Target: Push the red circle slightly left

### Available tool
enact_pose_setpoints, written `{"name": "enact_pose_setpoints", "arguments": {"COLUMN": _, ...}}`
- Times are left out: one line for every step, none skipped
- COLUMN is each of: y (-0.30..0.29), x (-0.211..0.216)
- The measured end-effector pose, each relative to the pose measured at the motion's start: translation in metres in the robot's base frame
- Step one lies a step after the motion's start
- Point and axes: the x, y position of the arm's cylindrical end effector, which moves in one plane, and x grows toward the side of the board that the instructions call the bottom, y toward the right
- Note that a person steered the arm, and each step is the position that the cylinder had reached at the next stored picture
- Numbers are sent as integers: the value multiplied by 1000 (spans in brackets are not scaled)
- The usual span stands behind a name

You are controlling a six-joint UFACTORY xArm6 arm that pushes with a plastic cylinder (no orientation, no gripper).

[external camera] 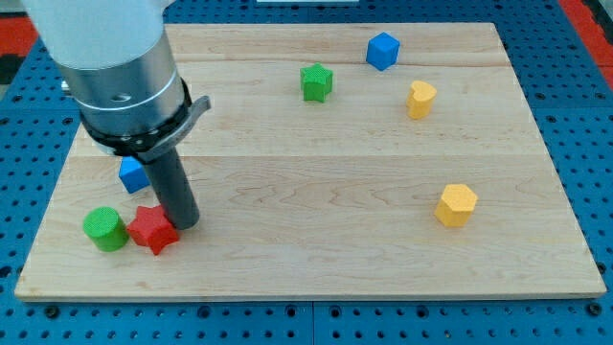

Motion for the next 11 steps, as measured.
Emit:
{"name": "enact_pose_setpoints", "arguments": {"y": 7, "x": -9}}
{"name": "enact_pose_setpoints", "arguments": {"y": 70, "x": -66}}
{"name": "enact_pose_setpoints", "arguments": {"y": 134, "x": -132}}
{"name": "enact_pose_setpoints", "arguments": {"y": 176, "x": -153}}
{"name": "enact_pose_setpoints", "arguments": {"y": 151, "x": -145}}
{"name": "enact_pose_setpoints", "arguments": {"y": 71, "x": -142}}
{"name": "enact_pose_setpoints", "arguments": {"y": 10, "x": -149}}
{"name": "enact_pose_setpoints", "arguments": {"y": 4, "x": -208}}
{"name": "enact_pose_setpoints", "arguments": {"y": -51, "x": -232}}
{"name": "enact_pose_setpoints", "arguments": {"y": -94, "x": -234}}
{"name": "enact_pose_setpoints", "arguments": {"y": -100, "x": -234}}
